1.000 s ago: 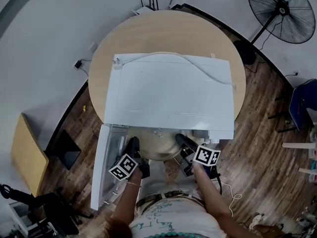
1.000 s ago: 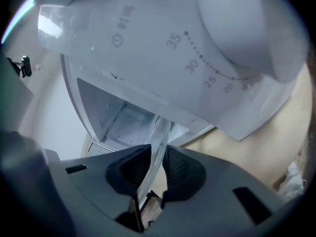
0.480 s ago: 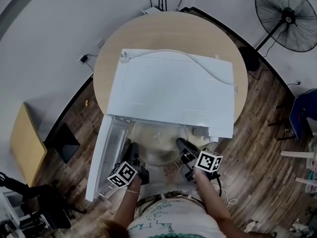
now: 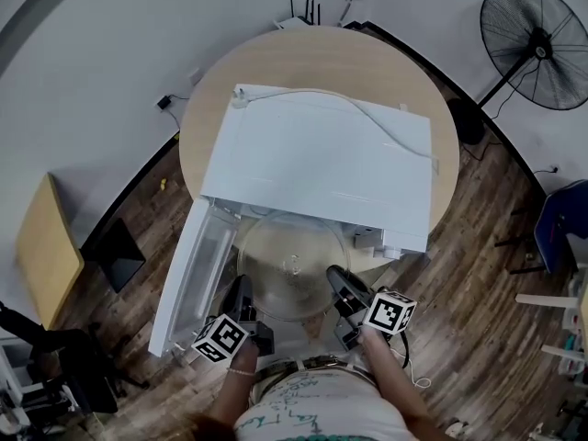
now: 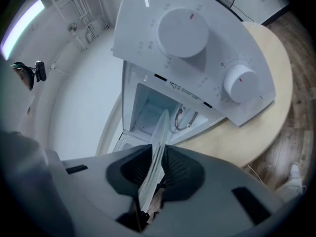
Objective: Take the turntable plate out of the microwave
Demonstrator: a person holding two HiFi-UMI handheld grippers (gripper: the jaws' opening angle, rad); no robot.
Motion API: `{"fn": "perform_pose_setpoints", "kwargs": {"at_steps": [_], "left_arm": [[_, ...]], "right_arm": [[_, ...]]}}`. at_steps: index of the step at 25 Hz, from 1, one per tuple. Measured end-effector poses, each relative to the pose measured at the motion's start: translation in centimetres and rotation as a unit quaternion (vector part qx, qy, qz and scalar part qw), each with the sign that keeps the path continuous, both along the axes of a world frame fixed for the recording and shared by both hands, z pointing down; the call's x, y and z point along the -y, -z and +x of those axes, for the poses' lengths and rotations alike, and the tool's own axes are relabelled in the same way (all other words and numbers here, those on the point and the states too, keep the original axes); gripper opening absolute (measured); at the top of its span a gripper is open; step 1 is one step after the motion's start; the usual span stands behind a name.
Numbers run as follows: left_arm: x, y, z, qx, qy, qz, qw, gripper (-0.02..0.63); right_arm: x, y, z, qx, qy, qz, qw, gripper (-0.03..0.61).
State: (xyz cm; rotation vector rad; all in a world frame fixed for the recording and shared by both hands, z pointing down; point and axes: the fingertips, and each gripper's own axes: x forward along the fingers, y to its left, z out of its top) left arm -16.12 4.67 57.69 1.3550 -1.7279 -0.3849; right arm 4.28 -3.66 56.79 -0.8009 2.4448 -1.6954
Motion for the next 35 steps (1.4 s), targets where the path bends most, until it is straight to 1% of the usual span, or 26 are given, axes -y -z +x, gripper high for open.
{"fn": "perform_pose_setpoints", "kwargs": {"at_steps": [6,11,15,21,27,32,35], "left_arm": [[-2.0,3.0,0.7,-0.006,0.018,0.021,0.9996,0.074],[-3.4,5.2,1.0,-0.002,0.023,0.032,0.9992,0.072],[-4.4,6.7,1.0,0.005,0.03,0.031,0.9991,0.071],[-5.0,9.0,0.7,0.015,0.038,0.045,0.9982,0.071],[-4.2,11.7,0.2,0.025,0.04,0.074,0.9961,0.067],[-1.9,14.0,-0.4,0.038,0.023,0.105,0.9935,0.066],[0.1,14.7,-0.7,0.037,0.011,0.119,0.9922,0.064]], "right_arm": [[-1.2,3.0,0.5,0.013,0.012,0.011,1.0,0.049],[-2.0,5.1,0.6,0.022,0.029,0.024,0.999,0.048],[-2.4,6.6,0.3,0.026,0.046,0.035,0.998,0.048],[-2.3,8.7,-0.3,0.036,0.066,0.055,0.996,0.049],[-1.2,11.5,-0.8,0.051,0.069,0.082,0.993,0.049],[0.6,12.9,-1.0,0.065,0.052,0.078,0.993,0.049],[1.9,13.4,-1.0,0.064,0.039,0.078,0.994,0.051]]}}
